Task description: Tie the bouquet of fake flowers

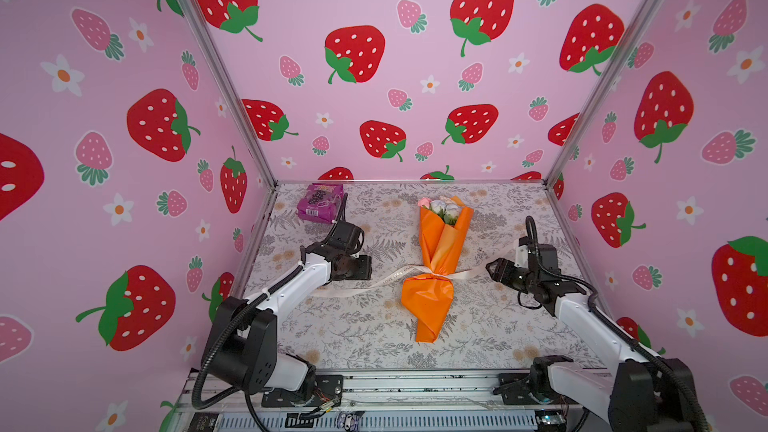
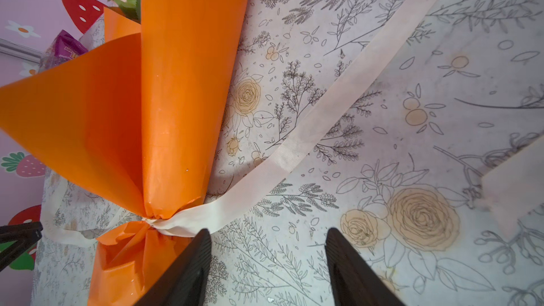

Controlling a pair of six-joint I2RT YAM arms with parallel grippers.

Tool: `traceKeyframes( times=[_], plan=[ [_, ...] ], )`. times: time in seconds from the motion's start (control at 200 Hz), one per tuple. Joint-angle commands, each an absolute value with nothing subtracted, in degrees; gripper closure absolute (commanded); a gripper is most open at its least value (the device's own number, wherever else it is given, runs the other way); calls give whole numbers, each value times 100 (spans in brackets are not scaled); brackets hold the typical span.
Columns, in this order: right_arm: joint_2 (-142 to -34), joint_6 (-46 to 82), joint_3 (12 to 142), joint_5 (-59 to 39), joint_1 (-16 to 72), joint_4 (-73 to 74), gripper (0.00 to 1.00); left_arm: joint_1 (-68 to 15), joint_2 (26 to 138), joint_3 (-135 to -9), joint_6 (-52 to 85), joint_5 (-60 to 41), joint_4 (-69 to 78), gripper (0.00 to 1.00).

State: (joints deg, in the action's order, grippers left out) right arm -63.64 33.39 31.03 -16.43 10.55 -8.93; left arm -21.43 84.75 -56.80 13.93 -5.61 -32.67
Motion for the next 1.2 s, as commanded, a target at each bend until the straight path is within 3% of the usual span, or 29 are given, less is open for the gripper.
traceKeyframes(
  times=[0.0, 0.105, 0.2, 0.255, 0.435, 0.675, 0.83, 1.01, 1.196],
  plan=[
    [-6462, 3223, 3207, -1634, 1000, -954, 35, -2370, 8973, -6292, 134, -658, -4032, 36],
    [-6480, 3270, 3203, -2086, 970, -837, 35, -2633, 9481, -6739, -437, -509, -4394, 36],
    [-6539, 3672, 2978, -3489, 1103, -123, 35, -2707, 9869, -6994, -548, -270, -4600, 36],
    [-6598, 3815, 2940, -3766, 1392, 0, 34, -2707, 9988, -7009, -589, -244, -4569, 36],
    [-6634, 4230, 2770, -3629, 2565, 165, 32, -2707, 10018, -6805, -666, -267, -4239, 36],
    [-7004, 4493, 2636, -3533, 3200, 525, 30, -2707, 10283, -6855, -802, -18, -4346, 35],
    [-7440, 4303, 2770, -3310, 3280, 299, 31, -2707, 10305, -6851, -809, 61, -4328, 35],
    [-7671, 3596, 2945, -2181, 3139, -772, 47, -2724, 10371, -6820, -787, 117, -4359, 35],
    [-7603, 3132, 2924, -2089, 2518, -962, 48, -2839, 10402, -6799, -818, 62, -4263, 35]
  ],
)
